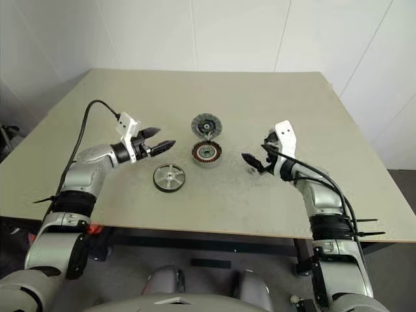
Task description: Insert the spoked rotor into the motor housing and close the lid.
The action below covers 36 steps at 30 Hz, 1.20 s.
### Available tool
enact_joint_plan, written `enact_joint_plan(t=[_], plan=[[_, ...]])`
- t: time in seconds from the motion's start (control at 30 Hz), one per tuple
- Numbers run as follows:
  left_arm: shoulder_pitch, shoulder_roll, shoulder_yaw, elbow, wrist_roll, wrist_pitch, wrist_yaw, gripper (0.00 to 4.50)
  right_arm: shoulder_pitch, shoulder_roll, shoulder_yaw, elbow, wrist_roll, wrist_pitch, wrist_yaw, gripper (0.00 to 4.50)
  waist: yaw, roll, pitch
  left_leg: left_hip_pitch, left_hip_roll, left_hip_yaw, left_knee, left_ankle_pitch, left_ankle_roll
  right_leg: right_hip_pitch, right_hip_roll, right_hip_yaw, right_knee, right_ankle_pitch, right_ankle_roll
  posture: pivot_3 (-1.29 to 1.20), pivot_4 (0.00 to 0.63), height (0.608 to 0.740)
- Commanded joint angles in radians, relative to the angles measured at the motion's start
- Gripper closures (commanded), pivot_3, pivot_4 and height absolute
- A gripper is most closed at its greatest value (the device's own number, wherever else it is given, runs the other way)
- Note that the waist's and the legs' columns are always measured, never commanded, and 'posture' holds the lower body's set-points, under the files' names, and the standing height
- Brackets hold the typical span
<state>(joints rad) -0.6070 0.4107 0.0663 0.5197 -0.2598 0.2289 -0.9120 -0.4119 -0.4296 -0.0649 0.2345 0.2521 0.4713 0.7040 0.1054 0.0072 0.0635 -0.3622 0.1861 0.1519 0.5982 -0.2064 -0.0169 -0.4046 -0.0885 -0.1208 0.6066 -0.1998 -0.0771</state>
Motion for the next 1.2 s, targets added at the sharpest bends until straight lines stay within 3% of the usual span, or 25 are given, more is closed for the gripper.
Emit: enact_joint_plan(t=[0.03,0.13,0.77,0.97,1.2], plan=[[-0.016,0.013,0.007,-0.056,-0.017,0.002,-0.008,0.00,-0.021,-0.013,-0.012,-0.073,0.021,-0.001,0.005,0.01,0.000,0.000,0.000,0.000,0.000,0.000,0.000,0.000,0.000,0.000,0.000,0.000,0.000,0.000,0.000,0.00,0.000,0.740],[-0.023,0.015,0.008,-0.046,-0.015,0.001,-0.007,0.00,-0.029,-0.014,-0.012,-0.074,0.021,0.006,0.003,0.01,0.000,0.000,0.000,0.004,0.000,0.000,0.000,0.000,0.000,0.003,0.000,0.000,0.000,-0.003,0.006,0.00,0.000,0.740],[-0.060,0.008,0.014,-0.020,-0.020,-0.004,-0.004,0.00,-0.073,-0.031,0.021,-0.131,0.025,0.041,0.048,0.01,-0.002,0.000,0.000,0.005,0.000,0.000,0.000,0.000,0.000,0.004,0.000,0.000,0.000,-0.003,0.005,0.00,0.000,0.740],[-0.079,-0.001,0.004,0.009,-0.014,-0.014,-0.011,0.00,-0.165,-0.125,0.266,-0.192,-0.098,-0.053,0.256,0.01,-0.002,0.000,0.000,0.005,0.000,0.000,0.000,0.000,0.000,0.004,0.000,0.000,0.000,-0.003,0.006,0.00,0.000,0.740],[-0.091,-0.011,0.011,0.008,-0.020,-0.008,-0.006,0.00,-0.379,-0.126,0.456,0.014,-0.244,-0.314,0.447,0.01,-0.002,0.000,0.000,0.003,0.000,-0.001,0.000,0.000,0.001,0.003,0.000,0.000,0.000,0.000,0.001,0.00,0.000,0.740]])
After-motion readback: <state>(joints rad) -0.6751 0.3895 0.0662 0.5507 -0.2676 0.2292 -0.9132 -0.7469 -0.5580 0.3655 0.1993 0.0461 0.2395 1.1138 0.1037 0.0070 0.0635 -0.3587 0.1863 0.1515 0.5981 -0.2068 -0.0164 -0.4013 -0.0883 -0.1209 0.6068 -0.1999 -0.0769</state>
